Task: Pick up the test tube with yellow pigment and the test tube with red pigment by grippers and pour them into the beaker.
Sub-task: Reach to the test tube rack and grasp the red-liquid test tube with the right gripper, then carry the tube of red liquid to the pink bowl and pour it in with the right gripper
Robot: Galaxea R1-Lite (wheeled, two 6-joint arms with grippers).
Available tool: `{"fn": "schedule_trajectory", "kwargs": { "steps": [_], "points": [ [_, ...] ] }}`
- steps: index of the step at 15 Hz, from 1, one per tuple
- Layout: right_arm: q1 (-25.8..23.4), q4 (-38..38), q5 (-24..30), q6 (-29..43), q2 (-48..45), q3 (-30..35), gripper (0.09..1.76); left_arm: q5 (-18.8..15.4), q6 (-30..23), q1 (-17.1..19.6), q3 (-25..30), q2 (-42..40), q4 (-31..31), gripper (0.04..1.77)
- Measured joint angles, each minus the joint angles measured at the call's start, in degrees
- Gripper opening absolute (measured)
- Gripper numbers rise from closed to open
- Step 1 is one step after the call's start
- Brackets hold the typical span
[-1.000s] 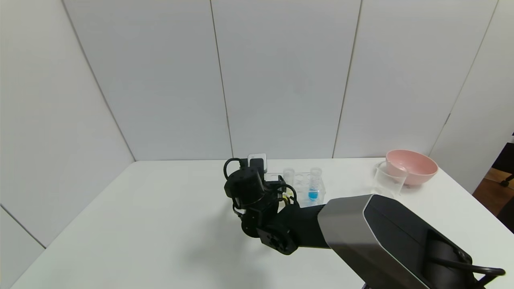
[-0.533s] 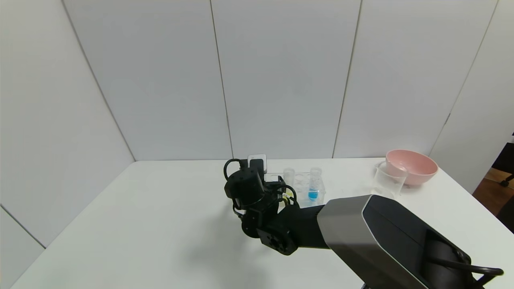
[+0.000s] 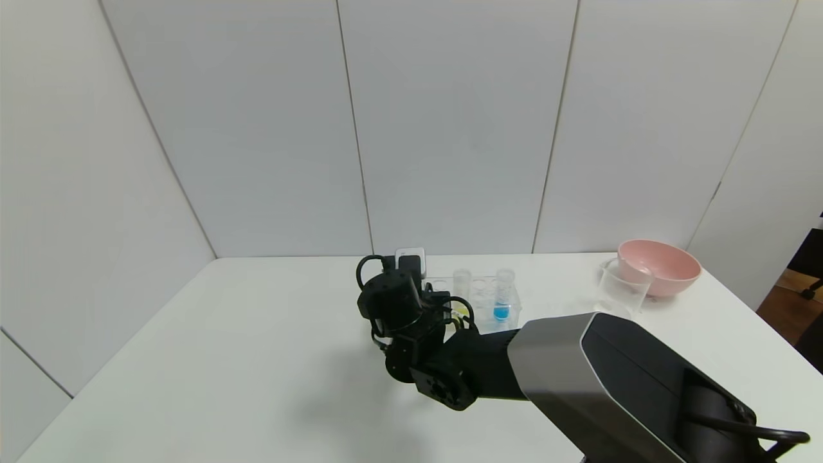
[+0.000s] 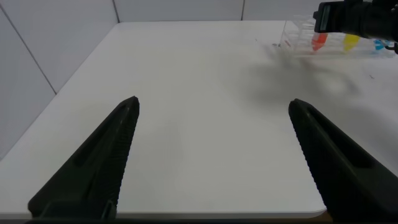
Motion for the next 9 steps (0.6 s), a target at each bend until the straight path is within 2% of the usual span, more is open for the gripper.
{"fn": "schedule_trajectory", "kwargs": {
  "steps": [9],
  "points": [
    [-0.09, 0.22, 0.0, -0.33, -1.24, 0.4, 0.51, 0.0, 0.0, 0.0, 0.0, 0.0, 0.0, 1.72]
  ]
}}
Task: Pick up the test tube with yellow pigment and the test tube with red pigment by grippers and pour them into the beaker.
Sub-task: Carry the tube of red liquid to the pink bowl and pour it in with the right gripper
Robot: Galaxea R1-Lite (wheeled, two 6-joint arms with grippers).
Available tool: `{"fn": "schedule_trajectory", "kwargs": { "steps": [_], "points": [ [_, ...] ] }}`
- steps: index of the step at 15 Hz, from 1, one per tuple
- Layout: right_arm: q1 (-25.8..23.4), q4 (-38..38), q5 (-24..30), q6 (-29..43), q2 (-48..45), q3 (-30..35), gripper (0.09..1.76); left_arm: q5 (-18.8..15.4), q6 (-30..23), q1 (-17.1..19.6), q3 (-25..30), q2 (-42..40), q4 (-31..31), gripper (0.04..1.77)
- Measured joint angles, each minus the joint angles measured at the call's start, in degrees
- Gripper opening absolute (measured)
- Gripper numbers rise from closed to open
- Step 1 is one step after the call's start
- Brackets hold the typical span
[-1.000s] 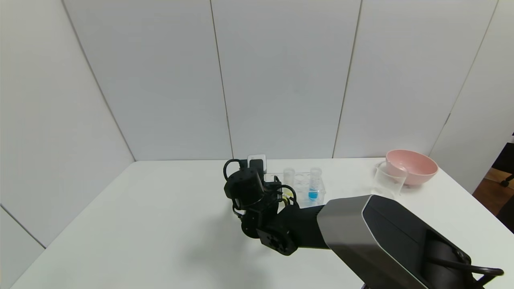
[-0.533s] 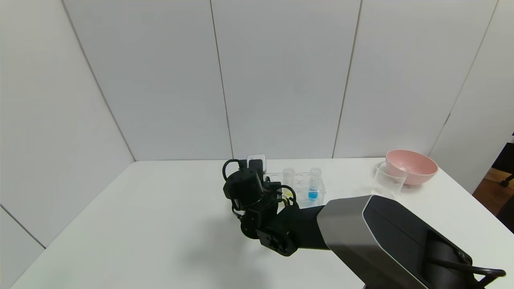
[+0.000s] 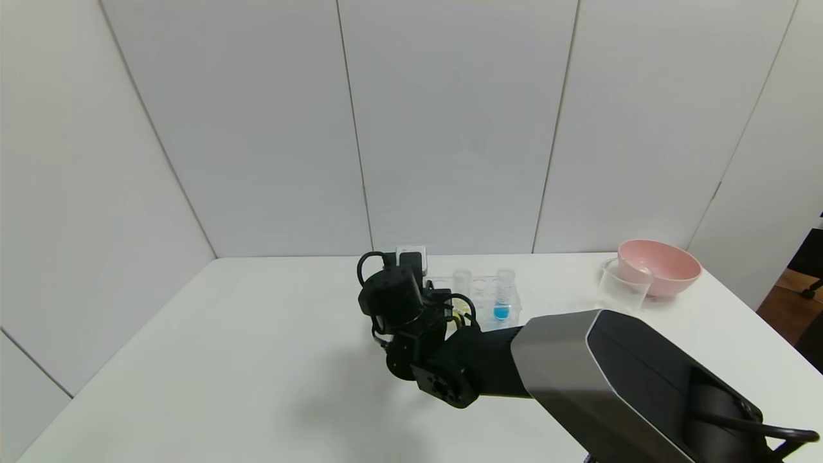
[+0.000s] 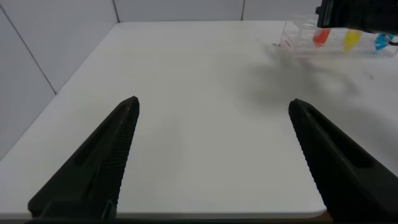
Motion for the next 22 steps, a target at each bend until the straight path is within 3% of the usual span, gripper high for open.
{"fn": "schedule_trajectory", "kwargs": {
  "steps": [8, 14, 18, 22],
  "points": [
    [0.39, 3.12, 1.3, -2.51, -7.41, 0.98, 0.51, 0.0, 0.0, 0.0, 0.0, 0.0, 0.0, 1.72],
    [1.05, 2.05, 5.55, -2.4, -11.93, 8.5, 0.51, 0.0, 0.0, 0.0, 0.0, 0.0, 0.0, 1.72],
    [1.77, 1.88, 14.42, -2.4, -17.59, 20.02, 0.51, 0.0, 0.0, 0.0, 0.0, 0.0, 0.0, 1.72],
    [1.38, 1.48, 32.67, -2.68, -28.31, 37.33, 0.51, -0.02, 0.0, 0.0, 0.0, 0.0, 0.0, 1.72]
  ]
}}
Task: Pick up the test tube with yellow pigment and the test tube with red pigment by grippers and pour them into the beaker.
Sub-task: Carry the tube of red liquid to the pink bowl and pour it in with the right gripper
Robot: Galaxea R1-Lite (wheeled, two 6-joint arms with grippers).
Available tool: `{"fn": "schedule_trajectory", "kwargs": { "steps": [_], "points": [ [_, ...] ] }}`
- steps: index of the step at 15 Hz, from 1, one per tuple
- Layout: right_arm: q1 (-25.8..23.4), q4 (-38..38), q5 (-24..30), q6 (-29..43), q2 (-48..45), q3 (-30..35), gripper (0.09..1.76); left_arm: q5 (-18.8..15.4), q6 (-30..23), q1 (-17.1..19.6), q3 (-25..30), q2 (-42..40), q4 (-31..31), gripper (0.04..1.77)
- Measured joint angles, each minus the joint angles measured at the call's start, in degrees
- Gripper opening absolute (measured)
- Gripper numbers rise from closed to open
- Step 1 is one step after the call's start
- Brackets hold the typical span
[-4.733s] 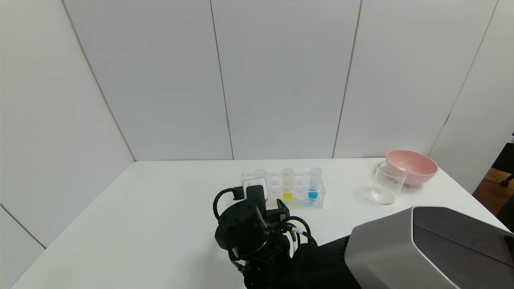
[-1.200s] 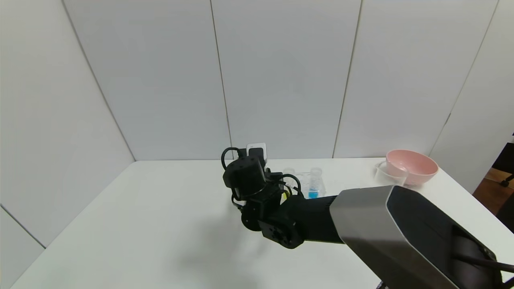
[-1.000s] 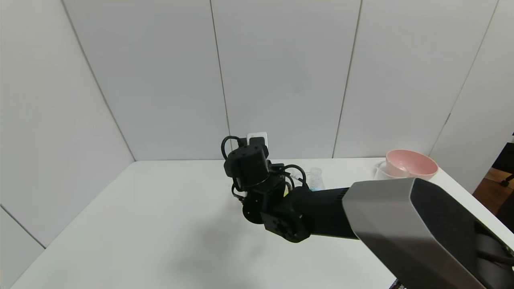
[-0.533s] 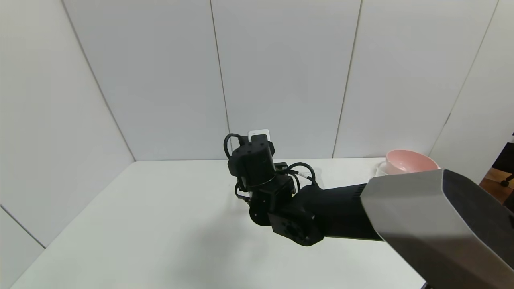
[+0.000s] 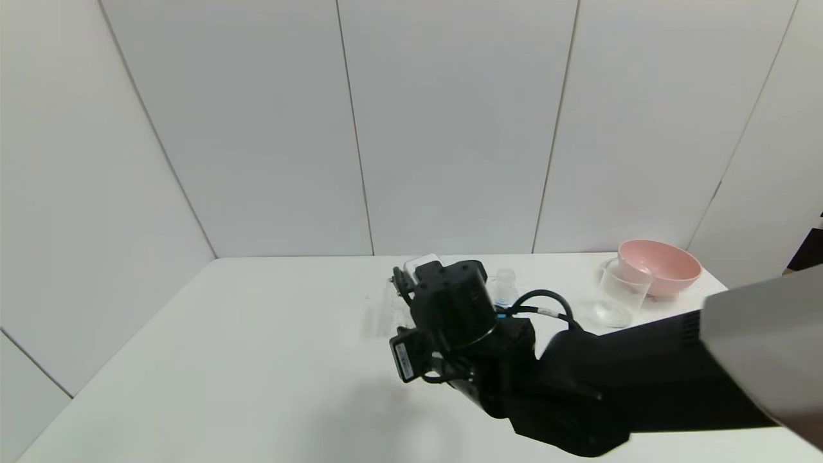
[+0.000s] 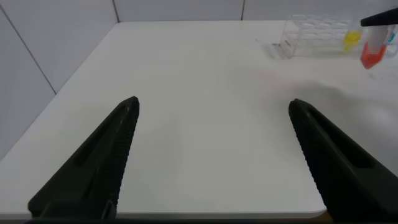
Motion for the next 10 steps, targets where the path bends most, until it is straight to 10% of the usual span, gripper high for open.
{"fn": "schedule_trajectory", "kwargs": {
  "steps": [4, 10],
  "points": [
    [-8.46, -0.15, 15.46, -7.14, -12.7, 14.12, 0.51, 0.02, 0.0, 0.0, 0.0, 0.0, 0.0, 1.72],
    [-34.28, 3.12, 37.99, -25.39, -25.11, 24.76, 0.51, 0.0, 0.0, 0.0, 0.0, 0.0, 0.0, 1.72]
  ]
}}
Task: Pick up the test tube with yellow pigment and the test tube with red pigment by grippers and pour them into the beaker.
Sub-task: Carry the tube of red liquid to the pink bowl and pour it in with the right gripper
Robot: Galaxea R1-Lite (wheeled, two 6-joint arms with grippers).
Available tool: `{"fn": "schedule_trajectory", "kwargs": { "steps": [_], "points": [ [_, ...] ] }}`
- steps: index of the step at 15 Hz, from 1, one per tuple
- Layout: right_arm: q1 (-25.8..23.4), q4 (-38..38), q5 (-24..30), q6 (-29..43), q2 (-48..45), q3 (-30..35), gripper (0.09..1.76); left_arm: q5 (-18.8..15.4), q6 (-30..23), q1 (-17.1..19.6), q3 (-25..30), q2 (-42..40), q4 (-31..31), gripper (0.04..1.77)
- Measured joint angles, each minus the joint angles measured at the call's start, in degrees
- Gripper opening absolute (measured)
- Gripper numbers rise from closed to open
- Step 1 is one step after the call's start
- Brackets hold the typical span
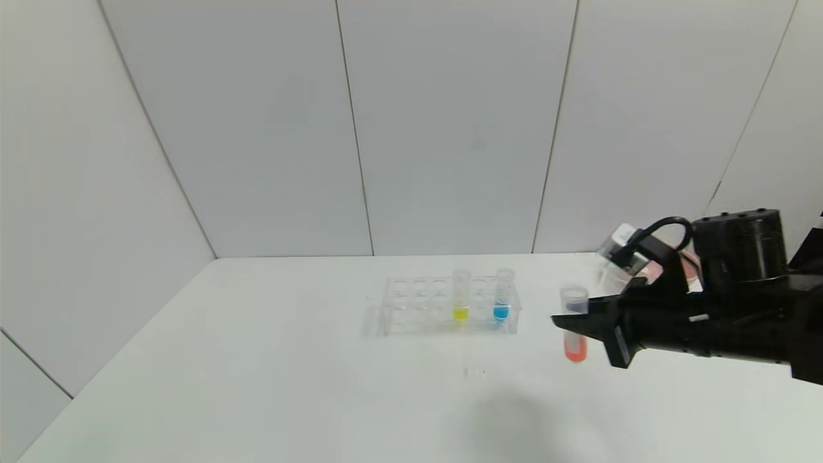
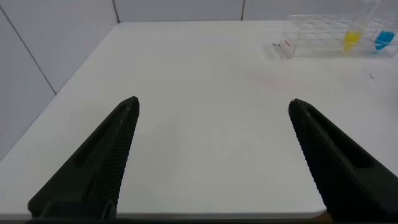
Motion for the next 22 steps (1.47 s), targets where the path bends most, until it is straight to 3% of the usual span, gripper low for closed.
{"fn": "schedule_trajectory", "kwargs": {
  "steps": [4, 10, 12, 16, 19, 22],
  "points": [
    [-16.94, 9.72, 11.42, -10.36, -1.79, -2.57, 0.51, 0.02, 0.02, 0.0, 0.0, 0.0, 0.0, 1.72],
    [-28.68, 16.99, 12.64, -20.09, 5.33, -15.56, 0.51, 0.0, -0.02, 0.0, 0.0, 0.0, 0.0, 1.72],
    [-31.5, 21.47, 12.68, -25.17, 8.55, -20.82, 0.51, 0.02, 0.0, 0.0, 0.0, 0.0, 0.0, 1.72],
    [-34.19, 38.56, 12.68, -30.73, 13.95, -35.67, 0.51, 0.02, 0.0, 0.0, 0.0, 0.0, -0.02, 1.72],
    [-35.05, 45.97, 11.76, -40.67, 18.49, -46.18, 0.51, 0.02, 0.0, 0.0, 0.0, 0.0, -0.02, 1.72],
    [-34.72, 48.37, 2.68, -47.73, 22.86, -53.13, 0.51, 0.02, 0.0, 0.0, 0.0, 0.0, 0.0, 1.72]
  ]
}}
